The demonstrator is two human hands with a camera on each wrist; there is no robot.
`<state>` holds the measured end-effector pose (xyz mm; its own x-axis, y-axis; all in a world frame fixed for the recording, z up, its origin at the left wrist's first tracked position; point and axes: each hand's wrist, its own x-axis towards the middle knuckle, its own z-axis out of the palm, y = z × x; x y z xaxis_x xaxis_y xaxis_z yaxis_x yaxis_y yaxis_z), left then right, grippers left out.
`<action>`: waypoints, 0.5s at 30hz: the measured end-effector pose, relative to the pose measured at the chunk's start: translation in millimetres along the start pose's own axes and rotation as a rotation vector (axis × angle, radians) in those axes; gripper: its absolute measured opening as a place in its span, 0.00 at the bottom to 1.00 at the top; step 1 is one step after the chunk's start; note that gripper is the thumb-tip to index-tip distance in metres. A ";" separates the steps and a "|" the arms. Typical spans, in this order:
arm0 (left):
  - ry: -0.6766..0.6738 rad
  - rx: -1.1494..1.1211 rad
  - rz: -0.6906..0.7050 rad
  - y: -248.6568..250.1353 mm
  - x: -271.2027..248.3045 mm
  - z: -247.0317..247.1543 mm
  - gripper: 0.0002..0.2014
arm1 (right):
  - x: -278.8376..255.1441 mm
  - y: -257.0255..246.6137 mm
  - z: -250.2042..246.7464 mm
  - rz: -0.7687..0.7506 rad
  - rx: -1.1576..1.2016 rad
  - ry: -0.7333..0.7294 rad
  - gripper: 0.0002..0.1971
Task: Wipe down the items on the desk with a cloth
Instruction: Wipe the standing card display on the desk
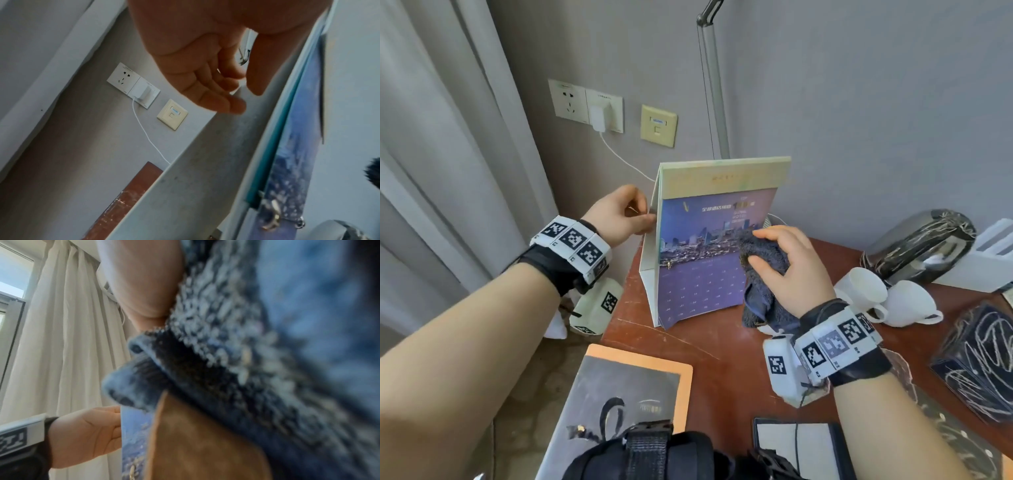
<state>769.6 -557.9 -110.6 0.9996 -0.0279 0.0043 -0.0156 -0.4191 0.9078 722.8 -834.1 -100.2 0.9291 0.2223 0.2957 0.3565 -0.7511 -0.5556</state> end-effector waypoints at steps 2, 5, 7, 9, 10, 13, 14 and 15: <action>-0.035 -0.048 0.026 -0.5 -8.9 -1.5 0.09 | 7.4 -8.4 4.7 -0.019 0.004 0.031 0.14; -0.099 -0.113 0.049 -0.9 -15.3 -1.3 0.11 | 19.5 -24.5 10.6 -0.074 0.019 0.080 0.14; -0.171 -0.158 0.077 3.6 -17.2 0.0 0.15 | 26.8 -36.7 12.8 -0.105 0.029 0.103 0.15; -0.185 -0.215 0.119 11.0 -15.1 4.0 0.16 | 34.0 -50.5 15.0 -0.132 0.035 0.106 0.15; -0.173 -0.239 0.145 15.6 -12.6 6.8 0.15 | 37.9 -57.3 16.1 -0.154 0.035 0.113 0.15; -0.127 -0.303 0.176 25.0 -4.9 15.7 0.15 | 51.5 -76.0 19.6 -0.243 0.004 0.174 0.15; -0.115 -0.318 0.171 24.5 -2.9 17.5 0.15 | 56.1 -81.0 21.2 -0.271 -0.017 0.195 0.15; -0.109 -0.311 0.168 23.2 -1.6 18.2 0.14 | 60.5 -84.8 23.6 -0.298 -0.043 0.209 0.14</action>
<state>767.3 -584.1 -97.2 0.9751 -0.1767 0.1344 -0.1545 -0.1052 0.9824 751.1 -742.3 -53.6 0.7435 0.3069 0.5942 0.5996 -0.6993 -0.3891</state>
